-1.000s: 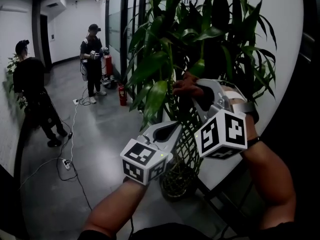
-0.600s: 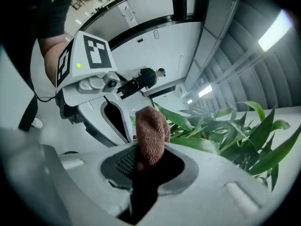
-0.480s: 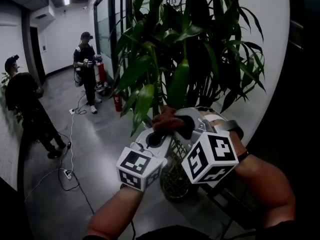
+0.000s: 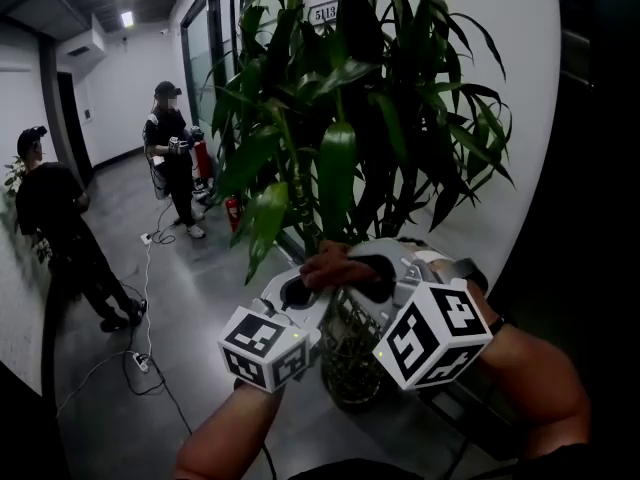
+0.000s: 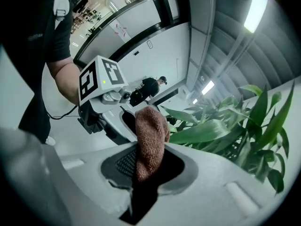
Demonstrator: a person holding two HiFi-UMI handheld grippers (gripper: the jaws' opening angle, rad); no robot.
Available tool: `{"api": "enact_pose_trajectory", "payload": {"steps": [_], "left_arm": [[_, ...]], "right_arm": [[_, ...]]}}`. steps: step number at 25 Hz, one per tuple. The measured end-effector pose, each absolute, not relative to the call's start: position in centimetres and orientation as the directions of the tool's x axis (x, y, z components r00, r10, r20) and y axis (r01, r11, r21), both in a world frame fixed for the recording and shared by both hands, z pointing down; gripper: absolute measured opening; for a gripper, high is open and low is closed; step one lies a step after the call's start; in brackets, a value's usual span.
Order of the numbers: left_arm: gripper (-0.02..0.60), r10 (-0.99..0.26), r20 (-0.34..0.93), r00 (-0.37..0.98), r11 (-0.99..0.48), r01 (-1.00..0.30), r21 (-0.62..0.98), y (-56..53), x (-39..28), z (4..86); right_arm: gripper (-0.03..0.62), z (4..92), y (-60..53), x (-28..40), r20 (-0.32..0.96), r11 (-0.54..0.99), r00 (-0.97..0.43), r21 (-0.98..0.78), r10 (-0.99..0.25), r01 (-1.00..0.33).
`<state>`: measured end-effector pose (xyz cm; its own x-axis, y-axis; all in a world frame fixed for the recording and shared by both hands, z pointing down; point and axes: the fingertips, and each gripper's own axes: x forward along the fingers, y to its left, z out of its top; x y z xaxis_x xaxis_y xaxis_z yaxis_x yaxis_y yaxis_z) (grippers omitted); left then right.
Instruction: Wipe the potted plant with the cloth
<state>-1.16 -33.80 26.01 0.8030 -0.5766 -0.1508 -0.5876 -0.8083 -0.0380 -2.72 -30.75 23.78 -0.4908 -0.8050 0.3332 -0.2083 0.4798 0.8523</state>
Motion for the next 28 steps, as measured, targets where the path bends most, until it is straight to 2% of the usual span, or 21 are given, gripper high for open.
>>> {"api": "enact_pose_trajectory", "payload": {"steps": [4,7,12,18,24,28], "left_arm": [[0.117,-0.525,-0.104,0.845,-0.85,-0.526,0.021,-31.8,1.1,28.1],[0.118,-0.467,-0.1,0.879,-0.884,-0.462,0.072,-30.9,3.8,27.9],[0.118,-0.419,-0.184,0.889,-0.908,-0.412,0.077,-29.8,7.8,23.0],[0.137,-0.431,-0.223,0.874,-0.902,-0.427,0.071,-32.2,11.7,17.9],[0.17,-0.46,-0.275,0.844,-0.888,-0.435,0.15,-34.4,13.3,14.7],[0.172,-0.483,-0.302,0.822,-0.875,-0.438,0.208,-35.7,14.1,13.7]], "right_arm": [[0.066,21.5,-29.0,0.6,0.212,0.379,-0.483,0.882,-0.849,-0.28],[0.066,19.8,-28.6,4.2,0.16,0.339,-0.459,0.877,-0.874,-0.34],[0.066,18.0,-28.6,10.7,0.115,0.286,-0.391,0.864,-0.913,-0.415],[0.066,17.7,-28.0,15.2,0.1,0.26,-0.356,0.861,-0.929,-0.438],[0.066,17.2,-27.6,17.7,0.088,0.263,-0.38,0.858,-0.921,-0.44],[0.066,17.3,-27.6,18.4,0.091,0.279,-0.405,0.857,-0.91,-0.433]]}}
